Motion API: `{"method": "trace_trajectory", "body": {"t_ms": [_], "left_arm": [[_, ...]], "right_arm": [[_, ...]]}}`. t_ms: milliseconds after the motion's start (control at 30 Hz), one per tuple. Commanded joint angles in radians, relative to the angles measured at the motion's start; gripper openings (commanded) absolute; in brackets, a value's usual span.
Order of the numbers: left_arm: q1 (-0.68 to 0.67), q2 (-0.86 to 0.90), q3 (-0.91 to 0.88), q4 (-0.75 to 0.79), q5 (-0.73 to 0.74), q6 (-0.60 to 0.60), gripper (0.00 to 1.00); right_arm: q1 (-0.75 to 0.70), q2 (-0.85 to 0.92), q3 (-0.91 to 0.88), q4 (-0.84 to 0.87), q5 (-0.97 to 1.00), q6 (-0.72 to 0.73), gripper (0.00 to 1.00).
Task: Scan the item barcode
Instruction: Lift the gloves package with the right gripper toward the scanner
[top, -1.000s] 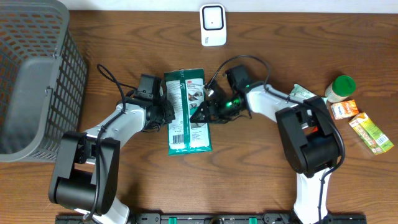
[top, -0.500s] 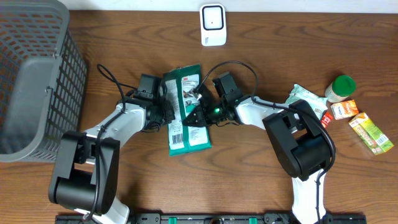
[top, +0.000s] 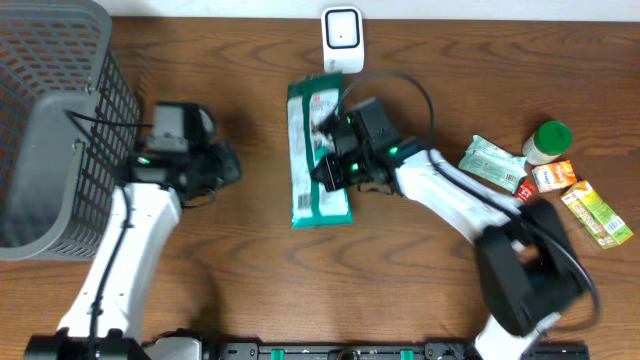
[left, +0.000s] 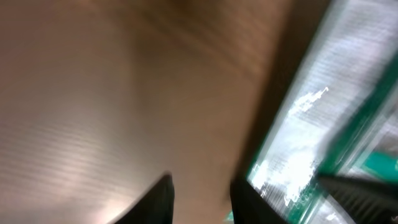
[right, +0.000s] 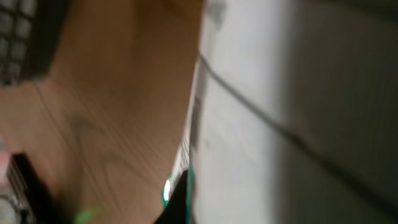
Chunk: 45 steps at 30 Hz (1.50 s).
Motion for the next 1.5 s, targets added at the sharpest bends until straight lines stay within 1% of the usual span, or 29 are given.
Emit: {"method": "trace_trajectory", "body": {"t_ms": [0, 67, 133, 233, 300, 333, 400, 467, 500, 633, 700, 767, 833, 867, 967, 1033, 1133, 1233, 1300, 1367, 1467], "left_arm": [[0.065, -0.007, 0.168, -0.121, -0.010, 0.089, 0.32], [0.088, -0.007, 0.238, -0.181, -0.011, 0.119, 0.32], [0.100, -0.007, 0.278, -0.218, -0.023, 0.132, 0.32], [0.114, -0.008, 0.287, -0.254, -0.062, 0.132, 0.33], [0.118, -0.003, 0.282, -0.284, -0.106, 0.132, 0.40], [0.117, 0.000, 0.277, -0.297, -0.140, 0.132, 0.44], [0.117, 0.003, 0.267, -0.317, -0.214, 0.132, 0.62], [0.117, 0.004, 0.253, -0.331, -0.261, 0.132, 0.75], [0.117, 0.004, 0.249, -0.336, -0.264, 0.132, 0.86], [0.117, 0.004, 0.248, -0.347, -0.264, 0.132, 0.87], [0.117, 0.004, 0.247, -0.347, -0.264, 0.132, 0.87], [0.117, 0.004, 0.248, -0.347, -0.264, 0.132, 0.88], [0.117, 0.004, 0.248, -0.347, -0.264, 0.132, 0.87], [0.117, 0.004, 0.248, -0.347, -0.264, 0.132, 0.88], [0.117, 0.004, 0.248, -0.347, -0.264, 0.132, 0.88], [0.117, 0.004, 0.248, -0.347, -0.264, 0.132, 0.88], [0.117, 0.004, 0.248, -0.347, -0.264, 0.132, 0.88], [0.117, 0.004, 0.248, -0.347, -0.264, 0.132, 0.88], [0.117, 0.004, 0.248, -0.347, -0.264, 0.132, 0.88], [0.117, 0.004, 0.248, -0.347, -0.264, 0.132, 0.88], [0.117, 0.004, 0.248, -0.347, -0.264, 0.132, 0.88]], "right_arm": [[0.026, -0.077, 0.214, -0.196, 0.239, -0.190, 0.01], [0.035, -0.076, 0.357, -0.366, 0.253, -0.264, 0.01], [0.042, -0.076, 0.465, -0.479, 0.253, -0.308, 0.01], [0.049, -0.076, 0.585, -0.585, 0.252, -0.348, 0.01], [0.049, -0.078, 0.629, -0.631, 0.247, -0.348, 0.01], [0.050, -0.078, 0.642, -0.641, 0.243, -0.348, 0.01], [0.053, -0.078, 0.655, -0.646, 0.245, -0.379, 0.01], [0.057, -0.078, 0.656, -0.646, 0.247, -0.500, 0.01], [0.059, -0.077, 0.656, -0.645, 0.250, -0.546, 0.01], [0.067, -0.077, 0.656, -0.636, 0.254, -0.774, 0.01], [0.067, -0.077, 0.656, -0.610, 0.306, -0.882, 0.01], [0.070, -0.073, 0.656, -0.556, 0.423, -0.928, 0.01], [0.072, -0.068, 0.656, -0.495, 0.538, -0.942, 0.01], [0.072, -0.066, 0.656, -0.473, 0.570, -0.973, 0.01], [0.073, -0.061, 0.656, -0.466, 0.582, -1.127, 0.01], [0.077, -0.061, 0.656, -0.452, 0.629, -1.211, 0.01], [0.080, -0.060, 0.656, -0.379, 0.735, -1.308, 0.01], [0.080, -0.055, 0.656, -0.298, 0.754, -1.412, 0.01], [0.081, -0.043, 0.656, -0.248, 0.759, -1.462, 0.01], [0.084, -0.020, 0.656, -0.201, 0.768, -1.482, 0.01], [0.092, 0.040, 0.656, -0.135, 0.861, -1.537, 0.01]]}}
